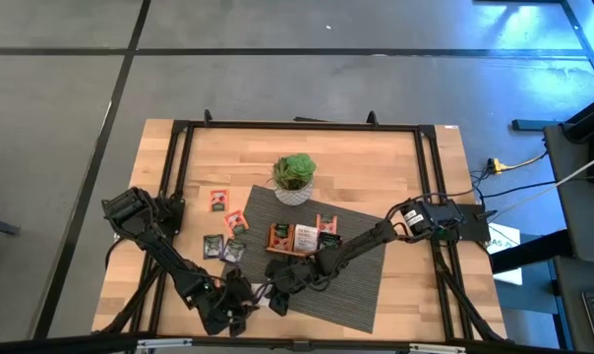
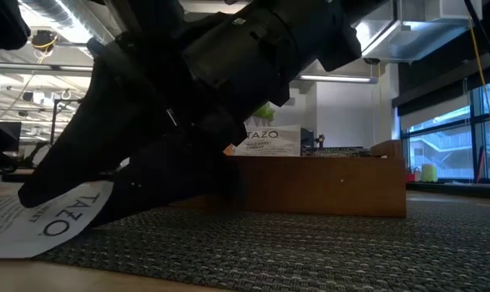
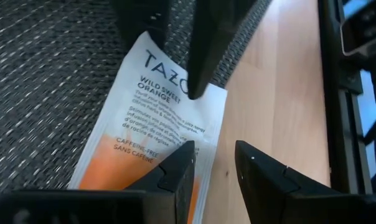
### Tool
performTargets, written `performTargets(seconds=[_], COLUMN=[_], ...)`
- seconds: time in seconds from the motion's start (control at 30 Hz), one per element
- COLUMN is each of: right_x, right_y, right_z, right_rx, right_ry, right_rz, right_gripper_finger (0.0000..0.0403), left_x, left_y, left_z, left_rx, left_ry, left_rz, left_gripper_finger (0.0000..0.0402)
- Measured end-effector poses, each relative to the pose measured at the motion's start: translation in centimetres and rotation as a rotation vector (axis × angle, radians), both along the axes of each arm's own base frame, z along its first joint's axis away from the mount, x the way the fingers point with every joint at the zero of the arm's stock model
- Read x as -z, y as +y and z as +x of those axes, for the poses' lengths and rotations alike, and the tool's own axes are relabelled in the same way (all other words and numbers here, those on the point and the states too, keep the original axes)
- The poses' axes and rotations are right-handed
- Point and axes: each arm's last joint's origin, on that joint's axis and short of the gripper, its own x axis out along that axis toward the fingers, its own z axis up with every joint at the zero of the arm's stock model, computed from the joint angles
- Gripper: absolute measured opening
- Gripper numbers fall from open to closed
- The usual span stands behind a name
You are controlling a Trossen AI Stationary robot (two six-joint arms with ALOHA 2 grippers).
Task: Pick & Place Tea
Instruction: Put the white tea bag into the middle of the wooden organizer
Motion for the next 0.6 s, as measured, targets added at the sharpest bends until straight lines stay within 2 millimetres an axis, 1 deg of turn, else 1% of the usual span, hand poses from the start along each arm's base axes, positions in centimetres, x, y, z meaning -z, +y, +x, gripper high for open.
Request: performTargets(seconds=[0.2,0.37,0.6], right_x=[0.00,0.12,-0.04], right_y=[0.02,0.00,0.11], right_z=[-0.01,-0.21,-0.15], right_rx=[0.007,0.016,0.016], right_ry=[0.005,0.053,0.031], right_rz=[0.011,0.039,0.046], right_gripper_finger=[0.0145,0.0145,0.0145], left_x=[0.02,0.04,0.10], left_y=[0.14,0.14,0.16], left_z=[-0.02,-0.22,-0.46], left_rx=[-0.082,-0.129,-0.170], left_ry=[-0.010,-0.027,-0.024], left_rz=[-0.043,-0.050,-0.072], left_gripper_finger=[0.0111,0.0110,0.0111])
